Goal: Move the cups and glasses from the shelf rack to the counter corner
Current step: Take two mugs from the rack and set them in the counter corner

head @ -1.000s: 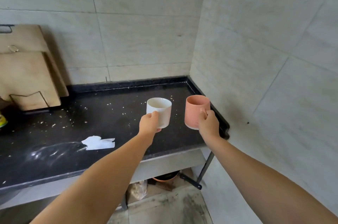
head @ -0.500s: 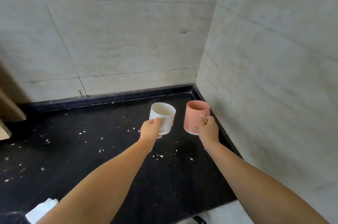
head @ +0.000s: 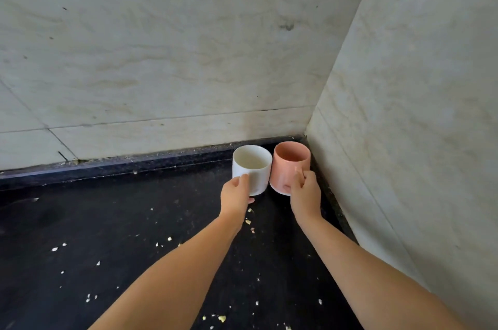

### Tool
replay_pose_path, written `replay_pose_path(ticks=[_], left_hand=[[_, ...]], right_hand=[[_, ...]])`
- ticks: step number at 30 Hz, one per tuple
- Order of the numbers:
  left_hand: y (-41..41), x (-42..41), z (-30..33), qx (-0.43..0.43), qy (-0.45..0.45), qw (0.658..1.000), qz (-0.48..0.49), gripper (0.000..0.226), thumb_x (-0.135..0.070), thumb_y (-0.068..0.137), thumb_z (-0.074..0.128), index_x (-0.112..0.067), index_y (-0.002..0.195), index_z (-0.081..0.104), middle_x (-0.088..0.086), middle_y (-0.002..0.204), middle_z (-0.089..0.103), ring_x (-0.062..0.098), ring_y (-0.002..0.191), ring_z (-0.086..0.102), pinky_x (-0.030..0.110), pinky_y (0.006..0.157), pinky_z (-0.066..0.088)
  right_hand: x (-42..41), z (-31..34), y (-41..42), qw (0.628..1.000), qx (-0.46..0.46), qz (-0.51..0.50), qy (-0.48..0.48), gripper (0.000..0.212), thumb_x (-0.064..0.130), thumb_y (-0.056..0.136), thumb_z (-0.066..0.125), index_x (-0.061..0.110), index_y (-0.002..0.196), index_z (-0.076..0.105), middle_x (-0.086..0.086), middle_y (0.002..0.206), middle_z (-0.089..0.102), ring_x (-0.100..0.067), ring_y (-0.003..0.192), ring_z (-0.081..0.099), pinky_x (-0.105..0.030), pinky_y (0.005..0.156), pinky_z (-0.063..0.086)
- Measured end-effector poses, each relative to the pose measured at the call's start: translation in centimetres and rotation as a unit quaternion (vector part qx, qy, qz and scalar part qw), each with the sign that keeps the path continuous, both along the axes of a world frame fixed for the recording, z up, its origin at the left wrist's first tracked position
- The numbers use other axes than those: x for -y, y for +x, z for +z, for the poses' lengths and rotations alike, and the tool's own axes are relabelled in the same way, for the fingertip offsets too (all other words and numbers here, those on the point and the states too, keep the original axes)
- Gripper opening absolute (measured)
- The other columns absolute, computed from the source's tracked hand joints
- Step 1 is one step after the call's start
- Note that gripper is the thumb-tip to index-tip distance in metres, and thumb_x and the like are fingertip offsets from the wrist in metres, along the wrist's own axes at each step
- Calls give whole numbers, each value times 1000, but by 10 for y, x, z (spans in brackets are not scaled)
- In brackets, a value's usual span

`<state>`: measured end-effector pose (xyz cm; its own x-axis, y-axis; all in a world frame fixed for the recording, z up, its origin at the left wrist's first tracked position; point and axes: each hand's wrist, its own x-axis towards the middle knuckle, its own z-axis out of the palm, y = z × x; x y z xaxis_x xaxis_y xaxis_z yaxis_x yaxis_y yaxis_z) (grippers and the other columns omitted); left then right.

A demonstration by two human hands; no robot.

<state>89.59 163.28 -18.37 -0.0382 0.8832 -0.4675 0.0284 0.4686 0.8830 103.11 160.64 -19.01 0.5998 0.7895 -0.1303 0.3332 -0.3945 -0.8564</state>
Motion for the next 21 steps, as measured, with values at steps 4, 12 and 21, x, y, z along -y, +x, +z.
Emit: replay_pose_path(ticks=[4, 12, 21], left_hand=[[13, -18, -14, -9, -2, 1000, 23, 27, -21, 92, 41, -16, 73, 59, 5, 90, 61, 16, 77, 56, 36, 80, 55], [23, -36, -24, -21, -10, 999, 36, 30, -19, 91, 41, -14, 65, 54, 4, 76, 55, 15, 70, 52, 38, 83, 54], [23, -36, -41, -17, 0, 1000, -3, 35, -18, 91, 40, -16, 56, 42, 6, 69, 49, 16, 74, 48, 38, 86, 50]], right_hand=[[-17, -14, 6, 1000, 0, -3, 19, 27, 24, 102, 39, 5, 116, 52, -5, 102, 57, -18, 94, 56, -24, 73, 40], [-36, -28, 17, 1000, 7, -5, 17, 18, 22, 102, 40, 8, 105, 50, -2, 93, 55, -7, 75, 51, -14, 61, 38], [-39, -43, 15, 1000, -5, -1, -10, 21, 22, 101, 40, 7, 113, 47, -5, 101, 55, -17, 90, 54, -21, 64, 40]])
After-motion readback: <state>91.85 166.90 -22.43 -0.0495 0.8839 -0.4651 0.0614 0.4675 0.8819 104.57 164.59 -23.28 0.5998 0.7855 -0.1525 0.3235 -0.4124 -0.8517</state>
